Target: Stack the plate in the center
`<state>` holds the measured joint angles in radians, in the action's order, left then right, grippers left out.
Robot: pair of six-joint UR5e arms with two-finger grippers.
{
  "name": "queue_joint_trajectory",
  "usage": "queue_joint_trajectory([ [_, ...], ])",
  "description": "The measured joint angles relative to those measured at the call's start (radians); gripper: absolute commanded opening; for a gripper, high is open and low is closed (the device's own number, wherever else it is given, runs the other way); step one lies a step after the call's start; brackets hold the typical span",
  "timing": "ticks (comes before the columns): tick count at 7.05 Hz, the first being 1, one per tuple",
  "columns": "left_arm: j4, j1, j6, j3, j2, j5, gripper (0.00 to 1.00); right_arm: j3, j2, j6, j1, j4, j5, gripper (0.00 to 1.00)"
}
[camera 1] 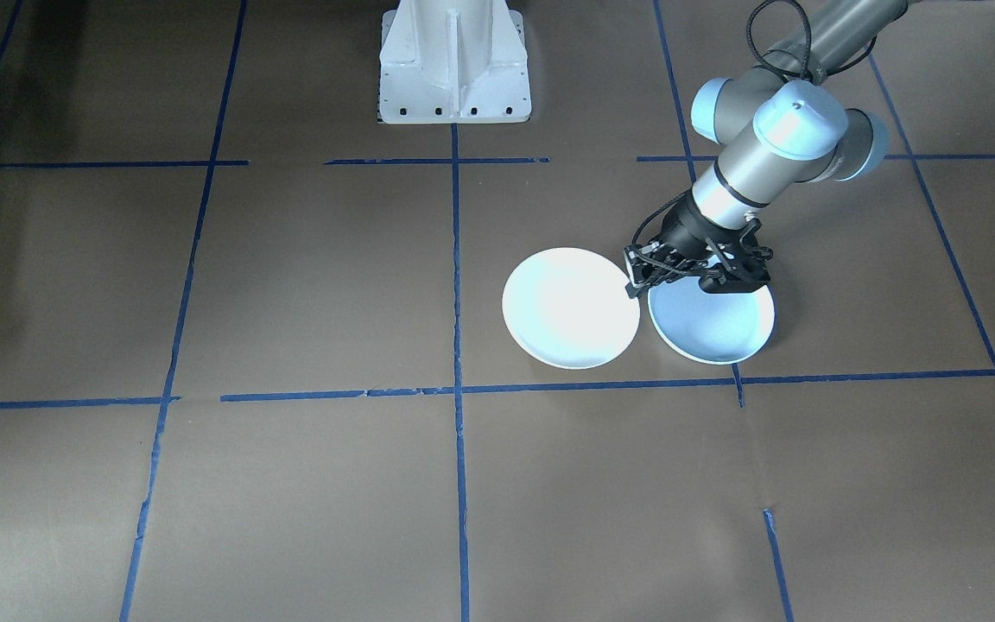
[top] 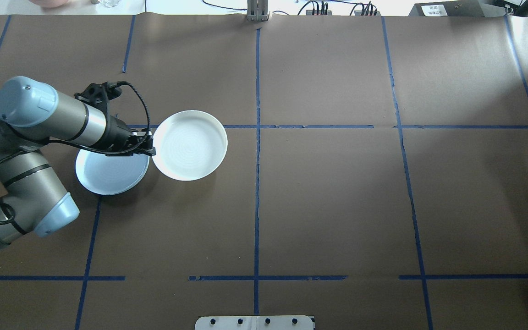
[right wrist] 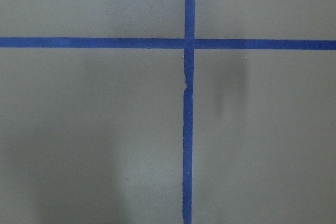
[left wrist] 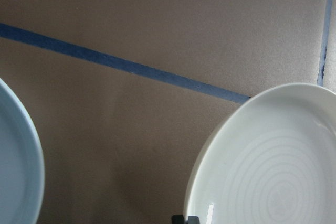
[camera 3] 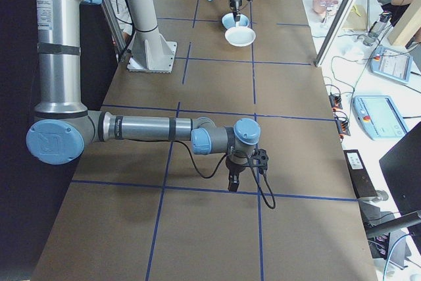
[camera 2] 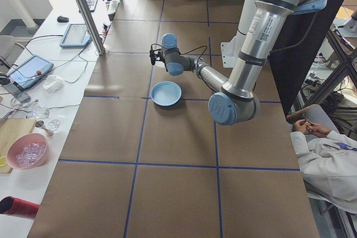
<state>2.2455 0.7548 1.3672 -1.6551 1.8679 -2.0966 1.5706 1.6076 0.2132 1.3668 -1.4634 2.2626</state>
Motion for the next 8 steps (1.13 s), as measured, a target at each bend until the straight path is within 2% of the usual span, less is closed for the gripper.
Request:
queue_joint_trajectory([
  [3, 0.002, 0.124, -0.240, 0.002, -0.138, -0.070, 0.00, -0.001, 0.000, 0.000, 0.000, 0.000, 0.000, 1.00],
  [5, 0.007, 0.174, -0.305, 0.032, -0.155, -0.096, 0.00, 0.000, 0.000, 0.000, 0.000, 0.000, 0.000, 1.00],
  [8, 0.009, 0.198, -0.325, 0.040, -0.159, -0.140, 0.00, 0.000, 0.000, 0.000, 0.000, 0.000, 0.000, 1.00],
])
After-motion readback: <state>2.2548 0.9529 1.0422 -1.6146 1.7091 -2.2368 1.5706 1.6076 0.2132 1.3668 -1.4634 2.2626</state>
